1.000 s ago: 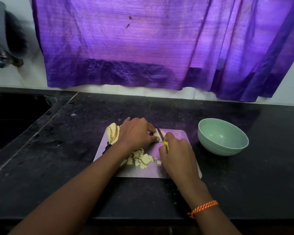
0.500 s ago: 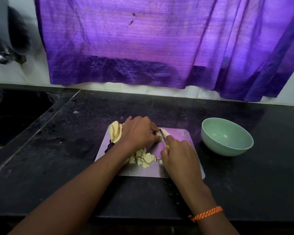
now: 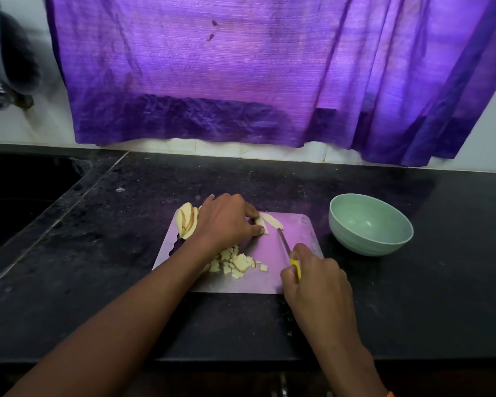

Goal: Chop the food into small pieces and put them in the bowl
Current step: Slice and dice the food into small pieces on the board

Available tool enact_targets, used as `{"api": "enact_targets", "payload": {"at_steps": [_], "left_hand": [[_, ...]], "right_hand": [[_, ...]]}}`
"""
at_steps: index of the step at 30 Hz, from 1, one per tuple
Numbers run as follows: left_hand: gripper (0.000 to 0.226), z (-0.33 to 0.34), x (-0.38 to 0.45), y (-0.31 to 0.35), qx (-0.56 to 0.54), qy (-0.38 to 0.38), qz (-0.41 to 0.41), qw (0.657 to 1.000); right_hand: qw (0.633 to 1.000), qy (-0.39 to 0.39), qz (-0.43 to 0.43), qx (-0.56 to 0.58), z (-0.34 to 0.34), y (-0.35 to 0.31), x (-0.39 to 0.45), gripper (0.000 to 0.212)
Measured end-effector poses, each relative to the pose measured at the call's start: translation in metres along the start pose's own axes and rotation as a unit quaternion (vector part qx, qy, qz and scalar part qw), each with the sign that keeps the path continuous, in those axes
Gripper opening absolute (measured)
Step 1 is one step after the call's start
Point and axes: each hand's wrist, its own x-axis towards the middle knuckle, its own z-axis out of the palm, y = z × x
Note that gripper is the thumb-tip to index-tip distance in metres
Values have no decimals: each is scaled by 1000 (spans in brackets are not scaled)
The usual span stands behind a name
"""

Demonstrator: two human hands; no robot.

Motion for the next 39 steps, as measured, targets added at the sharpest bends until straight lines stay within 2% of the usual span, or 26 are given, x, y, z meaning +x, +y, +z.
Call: {"api": "enact_targets", "payload": {"at_steps": [7,21,24,34,39], "left_hand": [[36,2,0,-1,16,31,10,999],[23,5,2,-3,16,29,4,999],[24,6,3,-3,22,28,0,999],[35,8,5,-2,41,16,-19,999],[30,7,4,1,43,18,-20,999]], "right_hand": [[998,48,-21,32,15,-10,24,30],[999,10,-48,8,31,-21,57,26],[999,-1,-50,-6,31,-27,59,30],[999,-21,-27,-15,8,-9,26,33],[1000,-16,-14,-18,-4,2,5,24]]}}
